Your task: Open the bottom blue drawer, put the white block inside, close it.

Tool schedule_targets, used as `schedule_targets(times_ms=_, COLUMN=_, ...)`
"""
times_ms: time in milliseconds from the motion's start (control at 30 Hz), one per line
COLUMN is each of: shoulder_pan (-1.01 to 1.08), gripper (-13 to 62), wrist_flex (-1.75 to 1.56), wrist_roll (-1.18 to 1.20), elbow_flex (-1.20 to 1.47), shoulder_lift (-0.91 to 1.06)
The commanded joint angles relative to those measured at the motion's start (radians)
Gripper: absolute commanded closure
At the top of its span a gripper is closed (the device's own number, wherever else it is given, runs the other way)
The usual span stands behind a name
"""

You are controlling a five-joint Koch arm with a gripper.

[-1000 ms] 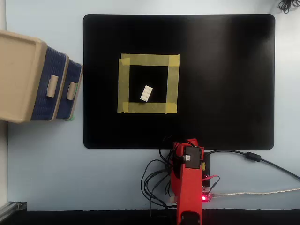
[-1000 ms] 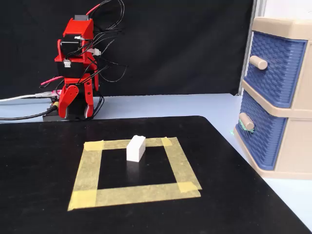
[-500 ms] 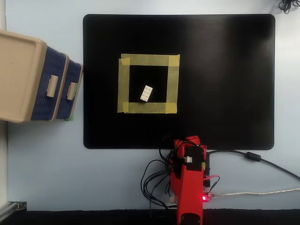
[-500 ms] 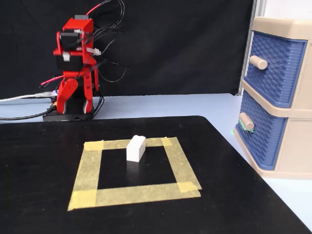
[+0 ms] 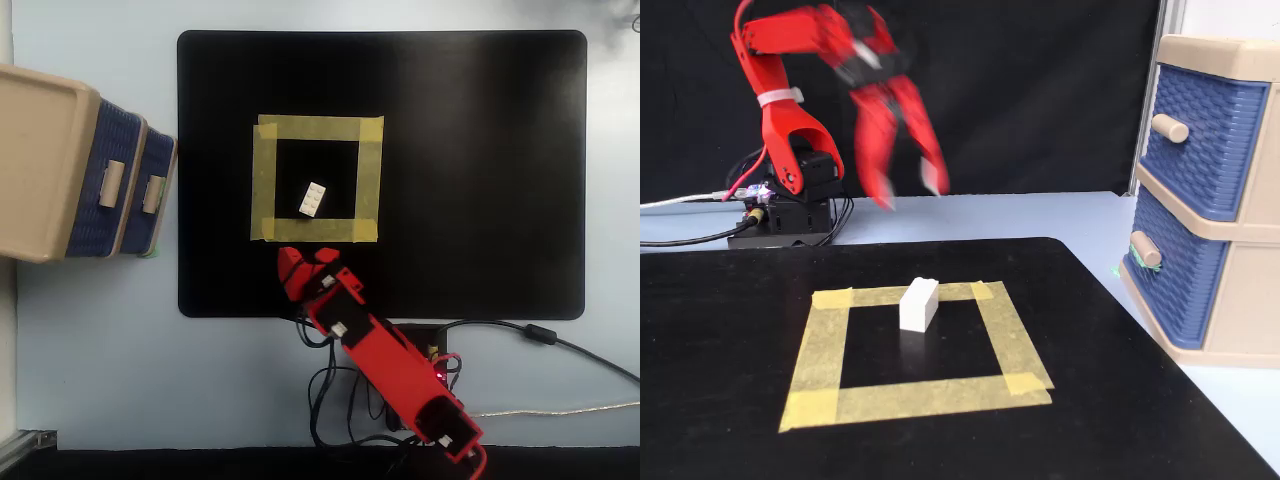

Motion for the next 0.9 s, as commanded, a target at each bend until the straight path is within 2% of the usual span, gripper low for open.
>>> schedule_targets(times_ms=0, shoulder_pan=-0.077, gripper=15.6, wrist_flex=-0.416, wrist_roll=-0.359, elbow_flex=0.020, shoulder_lift=-0.092)
schedule_targets(times_ms=67, shoulder_pan=-0.081, gripper=15.6, wrist_flex=-0.790, wrist_roll=-0.443, elbow_flex=0.083, shoulder_lift=-0.219)
schedule_targets(times_ms=200, shoulder_pan=-0.083, gripper=15.5, wrist_flex=-1.448, wrist_roll=-0.445, elbow_flex=0.158, shoulder_lift=-0.469)
schedule_targets(times_ms=333, shoulder_pan=-0.084, gripper=15.5, wrist_flex=-1.845, wrist_roll=-0.443, elbow_flex=0.124, shoulder_lift=-0.701)
schedule_targets(times_ms=433, shoulder_pan=-0.094, gripper=15.6, wrist_flex=-1.951, wrist_roll=-0.442, elbow_flex=0.006, shoulder_lift=-0.831)
schedule_targets(times_ms=600, shoulder_pan=-0.149, gripper=15.7, wrist_flex=-1.950, wrist_roll=-0.440, elbow_flex=-0.224, shoulder_lift=-0.996)
schedule_targets(times_ms=867, shoulder_pan=-0.186, gripper=16.9, wrist_flex=-1.910, wrist_roll=-0.436, elbow_flex=-0.390, shoulder_lift=-1.094)
